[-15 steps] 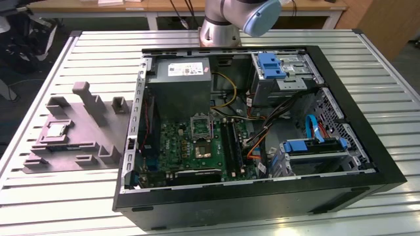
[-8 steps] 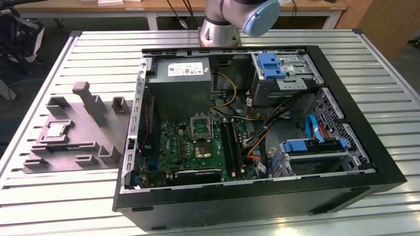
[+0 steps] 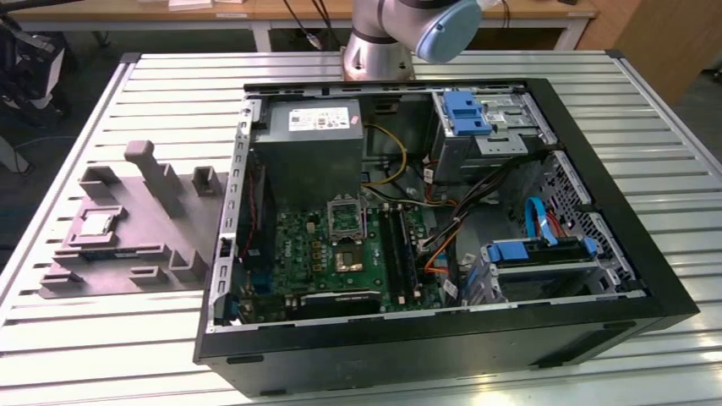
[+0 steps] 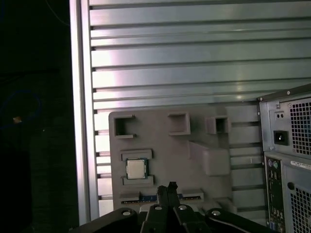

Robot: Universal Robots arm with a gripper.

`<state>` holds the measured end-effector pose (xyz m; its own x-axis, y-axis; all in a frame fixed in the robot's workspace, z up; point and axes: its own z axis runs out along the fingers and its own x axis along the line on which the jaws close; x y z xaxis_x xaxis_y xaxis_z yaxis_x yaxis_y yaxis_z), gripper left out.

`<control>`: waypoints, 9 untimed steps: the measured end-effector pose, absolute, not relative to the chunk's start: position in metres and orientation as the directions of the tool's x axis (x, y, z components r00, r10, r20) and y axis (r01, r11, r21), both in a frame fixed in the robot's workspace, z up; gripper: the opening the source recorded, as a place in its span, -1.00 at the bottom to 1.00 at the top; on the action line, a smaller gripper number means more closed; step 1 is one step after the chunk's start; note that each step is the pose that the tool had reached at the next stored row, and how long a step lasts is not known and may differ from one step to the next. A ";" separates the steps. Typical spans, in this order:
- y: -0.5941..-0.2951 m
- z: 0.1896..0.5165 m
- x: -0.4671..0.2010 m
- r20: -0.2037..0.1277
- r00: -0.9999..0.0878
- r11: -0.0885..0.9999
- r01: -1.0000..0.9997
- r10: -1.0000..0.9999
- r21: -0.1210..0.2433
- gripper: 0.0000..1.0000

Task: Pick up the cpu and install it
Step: 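Reach for the cpu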

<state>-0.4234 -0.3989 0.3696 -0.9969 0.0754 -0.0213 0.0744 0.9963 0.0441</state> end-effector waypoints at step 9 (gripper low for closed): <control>-0.399 0.370 -0.427 -0.021 -0.997 0.996 0.074 0.075 0.044 -0.79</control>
